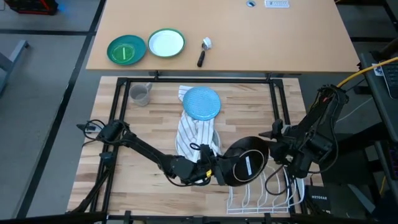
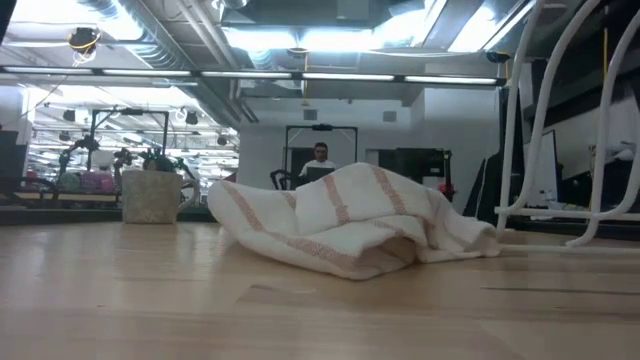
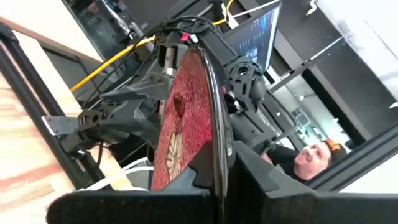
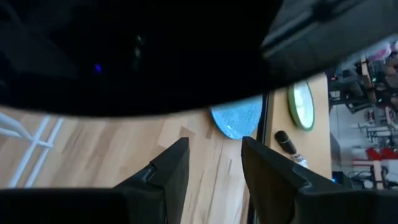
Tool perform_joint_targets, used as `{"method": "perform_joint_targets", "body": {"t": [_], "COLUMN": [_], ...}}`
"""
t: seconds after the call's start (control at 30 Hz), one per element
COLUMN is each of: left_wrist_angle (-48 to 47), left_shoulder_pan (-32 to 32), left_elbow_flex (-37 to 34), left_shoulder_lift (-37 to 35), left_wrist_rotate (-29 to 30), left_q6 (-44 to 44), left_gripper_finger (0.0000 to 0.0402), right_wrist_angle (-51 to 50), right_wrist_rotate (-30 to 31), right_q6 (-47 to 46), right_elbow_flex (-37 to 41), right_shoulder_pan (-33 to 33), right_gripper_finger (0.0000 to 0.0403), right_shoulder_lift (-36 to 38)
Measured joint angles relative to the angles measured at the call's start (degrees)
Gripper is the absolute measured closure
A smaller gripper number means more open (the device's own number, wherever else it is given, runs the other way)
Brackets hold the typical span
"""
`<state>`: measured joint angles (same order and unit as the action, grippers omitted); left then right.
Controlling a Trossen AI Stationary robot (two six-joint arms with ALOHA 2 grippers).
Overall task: Sort dishes
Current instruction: Put the red plate into the dish rack
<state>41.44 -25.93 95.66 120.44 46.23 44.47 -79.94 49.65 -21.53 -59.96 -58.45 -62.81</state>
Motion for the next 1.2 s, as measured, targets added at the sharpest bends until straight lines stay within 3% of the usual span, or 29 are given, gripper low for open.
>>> {"method": "perform_joint_targets", "body": {"t": [0.43,0.7,1.03,1.2], "left_wrist_angle": [-0.46,-0.26,-0.23,-0.07], "left_shoulder_pan": [-0.05,-0.13,0.02,0.0], "left_elbow_flex": [0.0,0.0,-0.02,-0.02], "left_shoulder_lift": [0.0,-0.02,-0.02,-0.07], "left_wrist_rotate": [-0.2,-1.25,-0.73,-0.85], "left_q6": [-1.21,-2.87,-3.3,-4.48], "left_gripper_finger": [0.0383,0.0383,0.0383,0.0383], "right_wrist_angle": [-0.59,-0.6,0.91,0.85], "right_wrist_rotate": [-1.39,-12.16,-32.53,-35.52], "right_q6": [5.31,6.28,-1.13,-1.17], "right_elbow_flex": [-9.39,-14.65,-15.41,-15.41], "right_shoulder_pan": [-0.14,-0.1,-0.1,-0.1], "right_gripper_finger": [0.0253,0.0253,0.0253,0.0253], "right_shoulder_lift": [-0.24,-0.19,-2.96,-5.7]}}
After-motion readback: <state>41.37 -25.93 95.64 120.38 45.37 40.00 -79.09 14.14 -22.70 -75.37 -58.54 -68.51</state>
